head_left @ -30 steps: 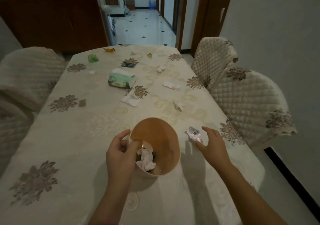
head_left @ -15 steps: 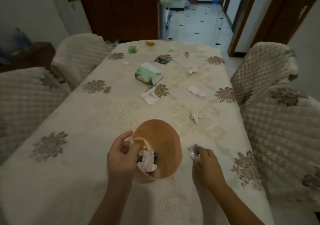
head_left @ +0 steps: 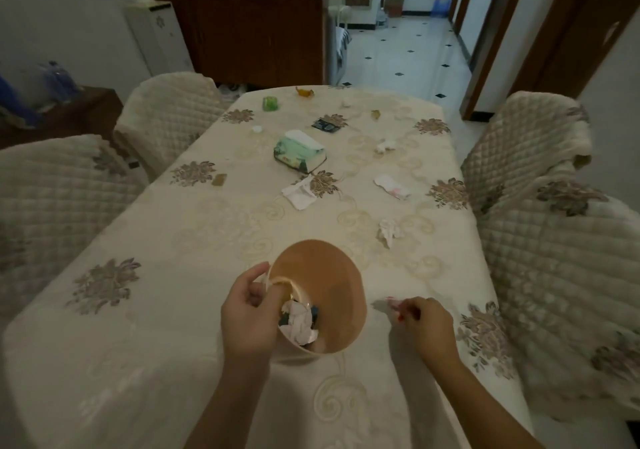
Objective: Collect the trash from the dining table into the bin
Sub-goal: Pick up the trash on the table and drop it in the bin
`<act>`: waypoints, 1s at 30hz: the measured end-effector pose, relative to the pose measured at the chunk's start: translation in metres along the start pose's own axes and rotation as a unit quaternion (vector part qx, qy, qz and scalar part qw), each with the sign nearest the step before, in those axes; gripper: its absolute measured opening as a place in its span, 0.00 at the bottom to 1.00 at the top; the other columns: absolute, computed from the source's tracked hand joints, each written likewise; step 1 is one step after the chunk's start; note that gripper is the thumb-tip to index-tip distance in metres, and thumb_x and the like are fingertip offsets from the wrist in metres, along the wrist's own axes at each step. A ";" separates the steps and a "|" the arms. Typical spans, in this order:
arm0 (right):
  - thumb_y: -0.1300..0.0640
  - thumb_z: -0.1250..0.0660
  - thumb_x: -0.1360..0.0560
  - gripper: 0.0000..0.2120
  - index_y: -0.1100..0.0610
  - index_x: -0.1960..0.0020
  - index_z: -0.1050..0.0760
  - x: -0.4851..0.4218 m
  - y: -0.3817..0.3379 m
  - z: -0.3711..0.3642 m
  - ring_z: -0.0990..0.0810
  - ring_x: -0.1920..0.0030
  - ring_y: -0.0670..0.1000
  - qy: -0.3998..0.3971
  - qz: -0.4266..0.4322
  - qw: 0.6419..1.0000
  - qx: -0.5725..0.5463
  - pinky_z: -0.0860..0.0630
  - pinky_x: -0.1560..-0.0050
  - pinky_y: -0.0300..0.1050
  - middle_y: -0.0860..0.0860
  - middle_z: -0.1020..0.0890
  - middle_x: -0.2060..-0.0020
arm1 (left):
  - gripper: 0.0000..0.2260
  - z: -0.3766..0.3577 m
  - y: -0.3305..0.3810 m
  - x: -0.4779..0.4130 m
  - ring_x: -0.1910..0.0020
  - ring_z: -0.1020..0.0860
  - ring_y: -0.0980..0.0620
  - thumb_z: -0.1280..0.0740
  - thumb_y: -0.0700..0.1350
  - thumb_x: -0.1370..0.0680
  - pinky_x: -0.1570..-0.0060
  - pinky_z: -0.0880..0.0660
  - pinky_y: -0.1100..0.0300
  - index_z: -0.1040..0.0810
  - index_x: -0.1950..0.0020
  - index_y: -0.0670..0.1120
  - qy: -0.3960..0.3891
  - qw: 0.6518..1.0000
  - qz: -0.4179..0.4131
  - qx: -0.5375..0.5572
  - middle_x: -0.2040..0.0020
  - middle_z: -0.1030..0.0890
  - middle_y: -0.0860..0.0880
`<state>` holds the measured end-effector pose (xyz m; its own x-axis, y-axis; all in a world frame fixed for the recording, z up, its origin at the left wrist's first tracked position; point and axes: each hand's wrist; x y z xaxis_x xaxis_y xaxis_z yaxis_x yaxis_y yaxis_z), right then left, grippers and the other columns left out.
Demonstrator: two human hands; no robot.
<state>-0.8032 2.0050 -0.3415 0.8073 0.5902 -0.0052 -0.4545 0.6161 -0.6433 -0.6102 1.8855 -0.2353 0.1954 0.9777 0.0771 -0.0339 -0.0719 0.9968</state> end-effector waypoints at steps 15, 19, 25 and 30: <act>0.58 0.35 0.28 0.13 0.50 0.44 0.24 0.023 -0.111 0.056 0.23 0.53 0.49 -0.097 0.220 0.970 0.028 0.31 0.55 0.32 0.50 0.25 0.49 | 0.13 -0.027 0.000 0.008 0.67 0.27 0.52 0.33 0.37 0.27 0.73 0.29 0.70 0.24 0.47 0.53 -0.070 0.997 0.013 0.014 0.64 0.27 0.48; 0.59 0.32 0.29 0.08 0.55 0.49 0.22 0.003 -0.110 0.072 0.28 0.64 0.42 -0.017 0.225 0.974 -0.034 0.32 0.61 0.32 0.49 0.23 0.59 | 0.12 -0.034 0.000 0.000 0.67 0.28 0.52 0.33 0.36 0.27 0.65 0.28 0.61 0.23 0.47 0.50 -0.033 0.999 0.024 0.015 0.66 0.28 0.47; 0.60 0.32 0.29 0.14 0.59 0.44 0.26 -0.088 -0.058 0.065 0.25 0.49 0.53 0.031 0.119 0.991 -0.053 0.32 0.49 0.40 0.58 0.24 0.45 | 0.12 -0.048 -0.001 -0.014 0.74 0.29 0.58 0.34 0.35 0.27 0.68 0.30 0.63 0.24 0.48 0.50 0.066 0.998 0.002 0.001 0.68 0.28 0.48; 0.58 0.32 0.29 0.23 0.61 0.36 0.34 -0.146 -0.024 0.023 0.33 0.37 0.62 -0.079 0.095 0.992 0.027 0.36 0.38 0.52 0.63 0.31 0.37 | 0.12 -0.064 0.001 -0.029 0.62 0.24 0.46 0.31 0.42 0.29 0.57 0.26 0.54 0.23 0.47 0.51 0.139 0.989 0.000 -0.041 0.62 0.22 0.47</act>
<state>-0.9186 1.9160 -0.3080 0.6383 0.7698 -0.0001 -0.6157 0.5105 -0.6003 -0.6785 1.8697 -0.2381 -0.0823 0.9950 0.0574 -0.1147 -0.0667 0.9912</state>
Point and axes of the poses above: each hand's wrist, its own x-axis away from the middle knuckle, its own z-axis out of the back of the hand, y = z × x
